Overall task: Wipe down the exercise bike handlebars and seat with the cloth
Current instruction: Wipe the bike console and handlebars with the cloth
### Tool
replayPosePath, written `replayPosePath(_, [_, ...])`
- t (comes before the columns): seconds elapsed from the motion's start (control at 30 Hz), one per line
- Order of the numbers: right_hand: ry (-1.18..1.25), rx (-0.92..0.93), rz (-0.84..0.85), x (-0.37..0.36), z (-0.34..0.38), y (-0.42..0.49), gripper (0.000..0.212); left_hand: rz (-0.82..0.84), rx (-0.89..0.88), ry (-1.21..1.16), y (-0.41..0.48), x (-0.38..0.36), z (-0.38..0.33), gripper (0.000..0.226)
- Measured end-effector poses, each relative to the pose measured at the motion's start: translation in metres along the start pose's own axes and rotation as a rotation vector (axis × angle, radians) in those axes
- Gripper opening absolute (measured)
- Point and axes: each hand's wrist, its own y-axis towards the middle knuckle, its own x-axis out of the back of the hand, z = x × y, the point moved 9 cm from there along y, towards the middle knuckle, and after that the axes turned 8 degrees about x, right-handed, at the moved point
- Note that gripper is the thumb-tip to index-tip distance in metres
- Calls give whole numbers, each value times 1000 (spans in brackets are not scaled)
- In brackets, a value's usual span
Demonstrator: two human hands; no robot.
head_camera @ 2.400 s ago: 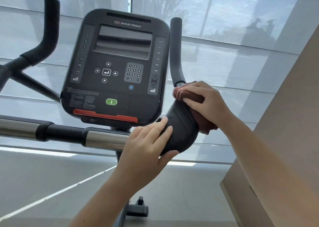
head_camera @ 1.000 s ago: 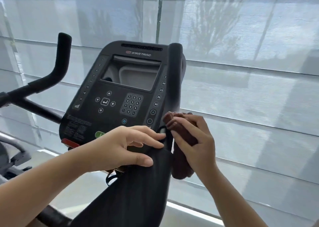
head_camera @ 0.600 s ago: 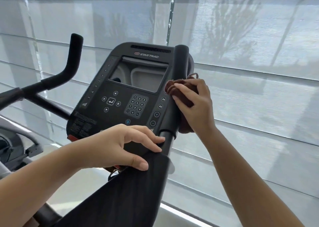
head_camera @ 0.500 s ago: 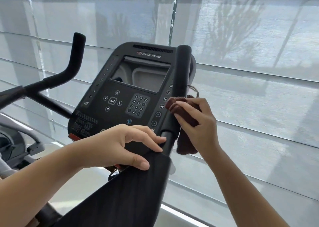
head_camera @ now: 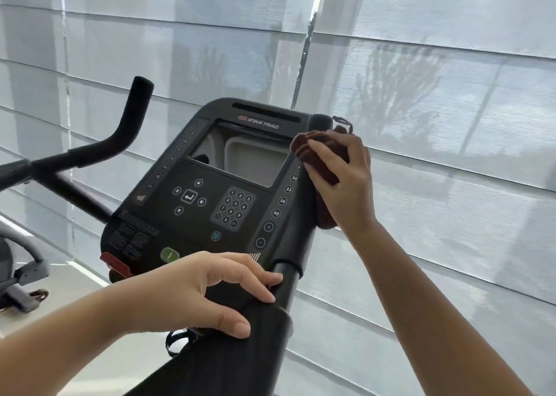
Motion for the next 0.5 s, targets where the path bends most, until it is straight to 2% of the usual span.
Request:
replayPosePath(0.2, [308,-197,109,9,15,-89,34,-19,-10,-5,-1,1,0,36])
replayPosePath(0.3, [249,-139,142,14,15,-67,33,-19,-8,-19,-1,0,1,35])
replayPosePath(0.43, [142,-168,-19,15,-3,-6,33,-4,14,-45,-1,-2,2,33])
replayPosePath(0.5, [144,-215,-47,7,-6,2,35,0,17,-61,0,-1,3,33])
